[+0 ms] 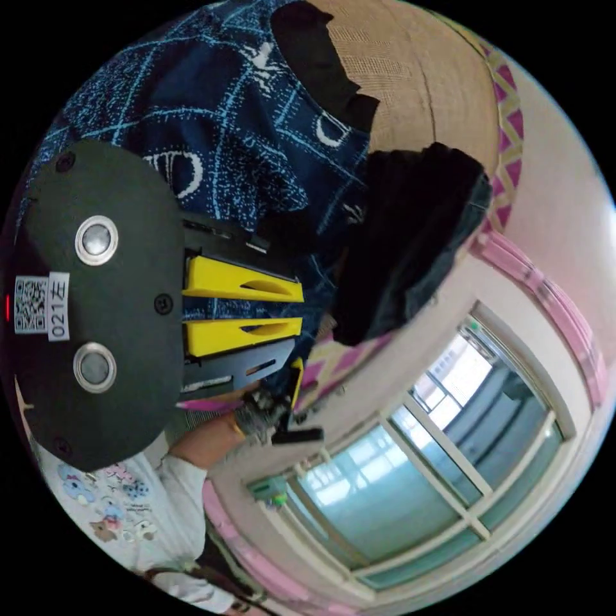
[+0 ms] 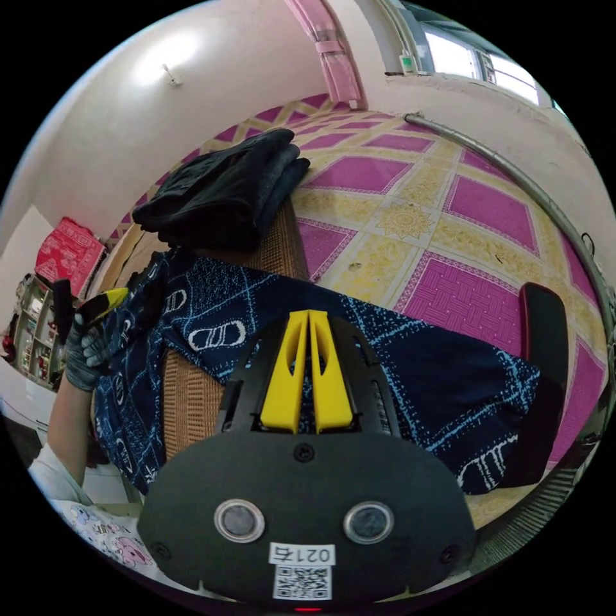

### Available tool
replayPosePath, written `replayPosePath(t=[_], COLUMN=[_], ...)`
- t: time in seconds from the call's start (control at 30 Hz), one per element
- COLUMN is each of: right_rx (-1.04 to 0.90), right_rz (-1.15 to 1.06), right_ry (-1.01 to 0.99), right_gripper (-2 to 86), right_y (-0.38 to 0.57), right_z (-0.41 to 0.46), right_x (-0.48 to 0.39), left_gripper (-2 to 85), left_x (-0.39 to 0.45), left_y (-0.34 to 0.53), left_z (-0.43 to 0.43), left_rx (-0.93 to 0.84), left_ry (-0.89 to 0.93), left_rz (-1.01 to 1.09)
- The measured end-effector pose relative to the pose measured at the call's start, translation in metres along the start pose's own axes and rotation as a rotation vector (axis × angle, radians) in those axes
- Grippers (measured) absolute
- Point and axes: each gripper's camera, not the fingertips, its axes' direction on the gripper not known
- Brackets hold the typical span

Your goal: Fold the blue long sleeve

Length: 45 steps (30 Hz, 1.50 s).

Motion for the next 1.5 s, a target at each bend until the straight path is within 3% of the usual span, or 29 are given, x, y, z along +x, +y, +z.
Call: replayPosePath(t=[0.13, 0.3, 0.37, 0.47, 0.53, 0.63, 0.83, 1.03, 1.13, 1.37, 1.5], right_rx=[0.042, 0.106, 0.144, 0.203, 0.153, 0.044, -0.182, -0.304, -0.298, -0.345, -0.169], right_rz=[0.04, 0.046, 0.003, -0.256, -0.49, -0.615, -0.695, -0.711, -0.751, -0.708, -0.722], right_ry=[-0.099, -0.161, -0.172, -0.232, -0.301, -0.392, -0.393, -0.382, -0.365, -0.373, -0.418], right_gripper=[-0.6, -0.6, -0.6, -0.7, -0.5, 0.0, 5.9, 3.2, 0.9, -0.6, -0.7], right_y=[0.009, 0.024, 0.033, 0.047, 0.047, 0.03, -0.01, -0.022, -0.017, -0.01, -0.013], right_z=[-0.014, -0.033, -0.047, -0.073, -0.076, -0.05, 0.027, 0.068, 0.065, 0.071, 0.039], right_x=[0.028, 0.049, 0.05, 0.021, -0.026, -0.083, -0.141, -0.154, -0.152, -0.133, -0.144], left_gripper=[5.2, 4.4, 3.5, 0.4, -0.5, -0.8, -0.9, -0.9, -0.9, -1.0, -0.9], left_x=[-0.023, -0.051, -0.061, -0.076, -0.083, -0.094, -0.103, -0.117, -0.138, -0.158, -0.162], left_y=[0.012, 0.034, 0.041, 0.045, 0.05, 0.06, 0.07, 0.065, 0.068, 0.076, 0.082], left_z=[-0.024, 0.014, 0.021, 0.014, 0.003, -0.007, -0.019, -0.001, 0.02, 0.025, 0.031], left_rx=[-0.018, -0.223, -0.206, -0.176, -0.13, -0.105, -0.048, -0.067, -0.176, -0.178, -0.173], left_ry=[-0.143, -0.394, -0.387, -0.308, -0.253, -0.211, -0.271, -0.362, -0.342, -0.332, -0.334], left_rz=[-0.037, -0.005, -0.004, 0.001, 0.006, -0.001, 0.005, 0.03, -0.028, -0.067, -0.062])
